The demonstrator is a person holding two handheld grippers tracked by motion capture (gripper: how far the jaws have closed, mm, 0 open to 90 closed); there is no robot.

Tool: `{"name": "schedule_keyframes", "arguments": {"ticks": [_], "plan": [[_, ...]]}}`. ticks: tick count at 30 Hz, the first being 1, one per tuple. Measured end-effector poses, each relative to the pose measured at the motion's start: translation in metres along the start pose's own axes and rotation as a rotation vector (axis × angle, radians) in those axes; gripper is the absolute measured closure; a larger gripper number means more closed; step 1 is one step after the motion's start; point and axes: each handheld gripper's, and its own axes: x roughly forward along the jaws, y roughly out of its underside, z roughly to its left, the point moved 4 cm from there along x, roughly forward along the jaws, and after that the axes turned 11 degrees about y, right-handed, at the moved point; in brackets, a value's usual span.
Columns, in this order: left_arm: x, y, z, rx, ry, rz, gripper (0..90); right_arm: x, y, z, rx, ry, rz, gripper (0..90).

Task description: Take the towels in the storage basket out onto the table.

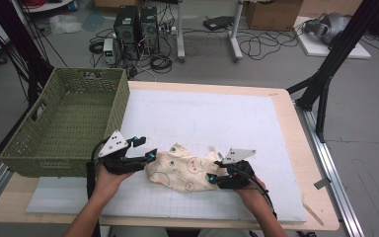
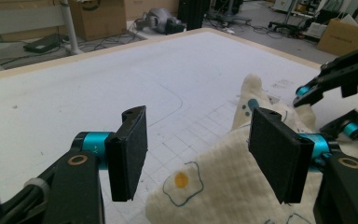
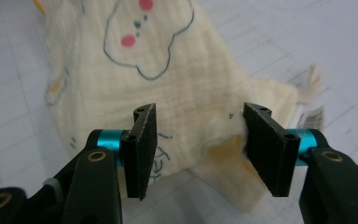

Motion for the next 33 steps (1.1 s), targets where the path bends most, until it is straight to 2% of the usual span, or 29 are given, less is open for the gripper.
{"name": "schedule_keyframes", "arguments": {"ticks": [2,4,6,8,10,14,16,17,19,20,21,22,23,24,26,28,31,33], "plan": [[0.0,-0.001,0.0,0.006,0.0,0.002,37.7,-0.009,-0.007,-0.006,0.026,0.006,-0.052,44.4],[-0.001,-0.002,0.0,0.007,0.0,-0.005,37.7,-0.017,-0.016,-0.019,0.065,0.036,-0.106,47.7],[-0.001,-0.003,0.0,0.009,0.004,-0.006,37.7,-0.018,-0.025,-0.033,0.077,0.097,-0.117,52.7],[0.0,-0.003,-0.001,0.007,0.003,-0.007,37.7,-0.011,-0.032,-0.044,0.088,0.133,-0.096,56.7],[0.0,-0.004,-0.001,0.01,0.005,-0.007,37.8,0.003,-0.034,-0.049,0.088,0.144,-0.06,57.6],[0.0,-0.003,-0.002,0.01,0.007,-0.004,37.8,0.037,-0.025,-0.045,0.068,0.097,0.06,52.5],[0.0,-0.003,-0.001,0.007,0.004,-0.005,37.8,0.047,-0.022,-0.038,0.047,0.072,0.098,52.9],[0.0,-0.003,0.0,0.008,0.004,-0.003,37.7,0.049,-0.022,-0.035,0.027,0.075,0.101,55.1],[-0.001,-0.003,0.0,0.007,0.003,-0.005,37.8,0.047,-0.022,-0.032,0.023,0.051,0.104,68.9],[-0.001,-0.003,0.0,0.006,0.0,-0.007,37.8,0.044,-0.021,-0.032,0.021,0.039,0.107,79.2],[-0.002,-0.003,-0.001,0.007,0.0,-0.008,37.8,0.042,-0.02,-0.031,0.014,0.03,0.111,82.2],[-0.002,-0.003,-0.001,0.009,0.001,-0.008,37.8,0.038,-0.019,-0.031,-0.013,0.041,0.117,83.8],[-0.002,-0.003,-0.001,0.011,0.004,-0.008,37.9,0.032,-0.018,-0.031,-0.032,0.07,0.102,84.9],[-0.002,-0.003,-0.001,0.011,0.006,-0.007,37.9,0.023,-0.017,-0.034,-0.03,0.116,0.062,84.9],[-0.002,-0.003,-0.001,0.008,0.008,-0.005,37.9,0.002,-0.017,-0.042,0.017,0.183,-0.017,84.9],[0.0,-0.003,-0.001,0.007,0.01,-0.003,38.0,-0.016,-0.015,-0.048,0.038,0.234,-0.075,84.6],[0.003,-0.006,-0.001,0.01,0.021,0.0,38.1,-0.037,-0.009,-0.055,0.023,0.358,-0.081,84.5],[0.009,-0.01,0.0,0.005,0.031,0.0,38.1,-0.041,-0.001,-0.062,0.029,0.405,-0.037,84.3]]}}
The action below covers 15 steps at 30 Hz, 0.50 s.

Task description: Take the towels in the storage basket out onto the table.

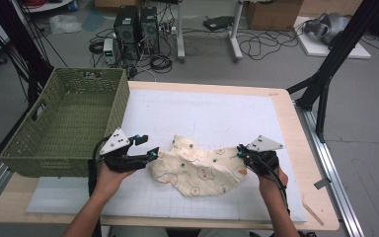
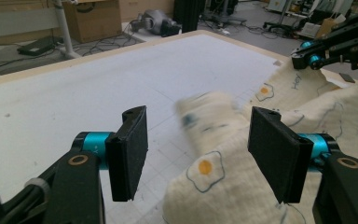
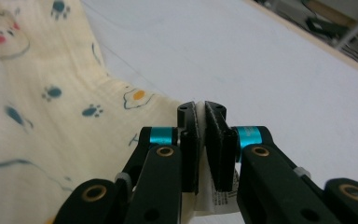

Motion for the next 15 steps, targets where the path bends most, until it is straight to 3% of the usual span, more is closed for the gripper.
{"name": "schedule_keyframes", "arguments": {"ticks": [4,7,15], "plan": [[0.016,-0.008,0.002,0.007,0.013,0.027,38.1,0.0,0.015,-0.008,0.025,0.047,0.043,82.8],[0.028,-0.01,0.008,0.011,0.006,0.076,38.4,0.002,0.023,-0.013,0.063,0.058,0.056,70.9],[0.059,-0.008,0.033,-0.055,-0.022,0.185,42.0,-0.005,0.023,-0.017,0.115,0.025,0.001,59.9]]}}
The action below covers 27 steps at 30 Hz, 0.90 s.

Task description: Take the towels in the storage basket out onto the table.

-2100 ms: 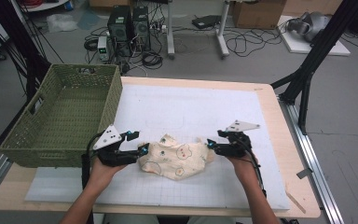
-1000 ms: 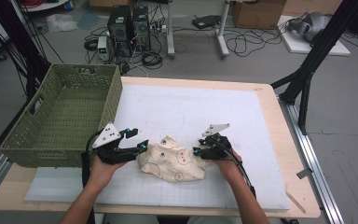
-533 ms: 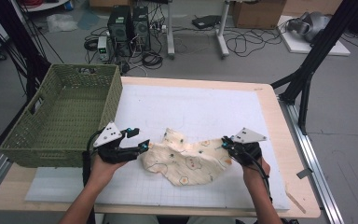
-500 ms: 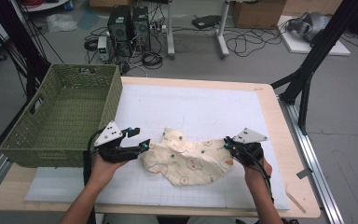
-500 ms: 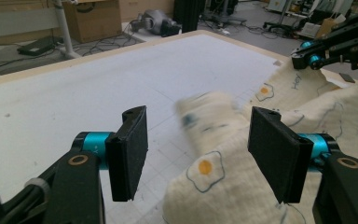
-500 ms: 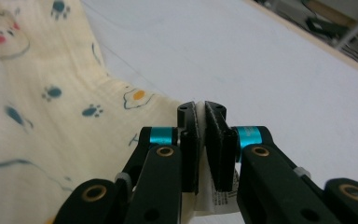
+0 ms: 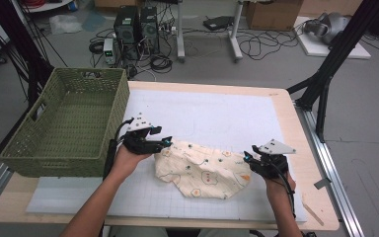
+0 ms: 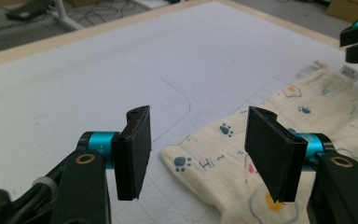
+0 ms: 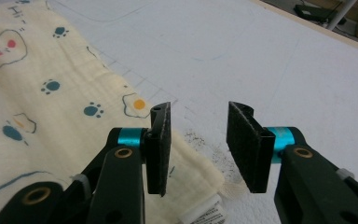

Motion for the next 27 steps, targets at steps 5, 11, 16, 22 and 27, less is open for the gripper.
{"name": "schedule_keyframes", "arguments": {"ticks": [5,11,16,22,27], "plan": [[0.03,0.008,0.012,-0.031,0.007,0.139,41.7,-0.001,0.001,-0.001,0.013,-0.014,-0.011,58.6],[0.055,0.022,0.003,0.023,0.027,0.271,42.1,-0.003,-0.002,-0.002,0.043,-0.042,-0.034,57.8],[0.06,0.024,-0.006,0.1,0.053,0.328,82.7,-0.005,-0.001,-0.005,0.097,-0.074,-0.051,56.4],[0.047,0.014,0.018,0.047,-0.064,0.227,88.3,-0.003,-0.001,-0.006,0.116,-0.087,-0.055,53.6],[0.024,-0.001,0.047,-0.036,-0.232,0.059,88.3,0.002,-0.003,-0.003,0.117,-0.087,-0.051,51.2]]}}
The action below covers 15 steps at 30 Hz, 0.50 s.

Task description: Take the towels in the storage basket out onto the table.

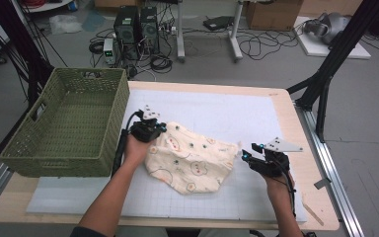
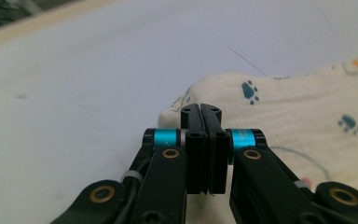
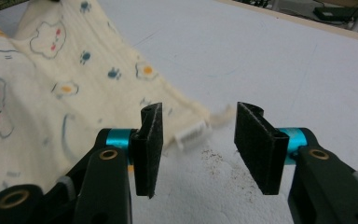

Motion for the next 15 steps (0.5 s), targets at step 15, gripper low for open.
{"name": "schedule_keyframes", "arguments": {"ticks": [15], "plan": [[-0.007,-0.005,0.008,-0.01,-0.021,-0.109,88.2,0.068,0.007,0.044,-0.013,-0.044,0.184,41.0]]}}
